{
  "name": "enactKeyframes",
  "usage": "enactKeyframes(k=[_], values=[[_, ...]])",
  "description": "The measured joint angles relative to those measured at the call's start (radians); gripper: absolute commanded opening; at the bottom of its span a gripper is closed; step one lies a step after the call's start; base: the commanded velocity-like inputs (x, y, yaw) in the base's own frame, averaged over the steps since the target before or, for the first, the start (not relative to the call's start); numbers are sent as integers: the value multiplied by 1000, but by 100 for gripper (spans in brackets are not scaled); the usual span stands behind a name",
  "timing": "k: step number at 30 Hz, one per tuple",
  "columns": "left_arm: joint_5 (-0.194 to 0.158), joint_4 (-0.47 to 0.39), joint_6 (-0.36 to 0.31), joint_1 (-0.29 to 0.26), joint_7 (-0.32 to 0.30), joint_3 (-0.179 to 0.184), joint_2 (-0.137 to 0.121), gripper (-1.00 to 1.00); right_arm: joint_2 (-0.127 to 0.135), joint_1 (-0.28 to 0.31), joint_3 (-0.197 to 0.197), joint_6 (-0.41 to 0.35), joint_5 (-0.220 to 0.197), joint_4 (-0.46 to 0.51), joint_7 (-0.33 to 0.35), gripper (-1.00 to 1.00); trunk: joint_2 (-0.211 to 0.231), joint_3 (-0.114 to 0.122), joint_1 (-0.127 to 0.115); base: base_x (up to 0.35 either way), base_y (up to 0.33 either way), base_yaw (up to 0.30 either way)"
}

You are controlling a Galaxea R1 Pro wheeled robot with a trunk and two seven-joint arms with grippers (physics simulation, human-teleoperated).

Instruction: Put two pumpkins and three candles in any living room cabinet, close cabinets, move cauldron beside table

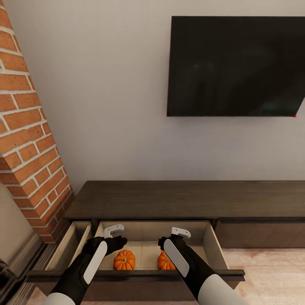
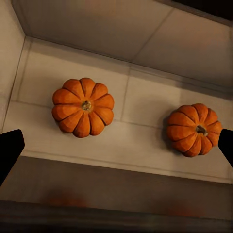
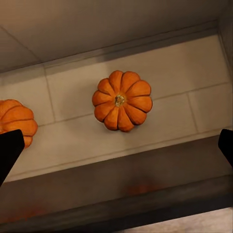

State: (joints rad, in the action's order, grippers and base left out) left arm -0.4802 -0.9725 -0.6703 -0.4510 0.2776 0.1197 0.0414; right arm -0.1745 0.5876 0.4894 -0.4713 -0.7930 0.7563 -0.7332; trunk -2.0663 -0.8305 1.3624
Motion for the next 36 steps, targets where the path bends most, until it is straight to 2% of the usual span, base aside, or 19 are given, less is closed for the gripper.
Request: enactKeyframes(k=[25, 36], values=[[0, 0, -1, 0, 0, 0, 0, 100, 0, 0, 0, -1, 0, 0, 0, 100, 175, 78, -96, 0, 0, -1], [-1, 0, -2, 0, 0, 0, 0, 100, 0, 0, -3, -2, 0, 0, 0, 100, 252, 117, -138, -95, 0, -105]])
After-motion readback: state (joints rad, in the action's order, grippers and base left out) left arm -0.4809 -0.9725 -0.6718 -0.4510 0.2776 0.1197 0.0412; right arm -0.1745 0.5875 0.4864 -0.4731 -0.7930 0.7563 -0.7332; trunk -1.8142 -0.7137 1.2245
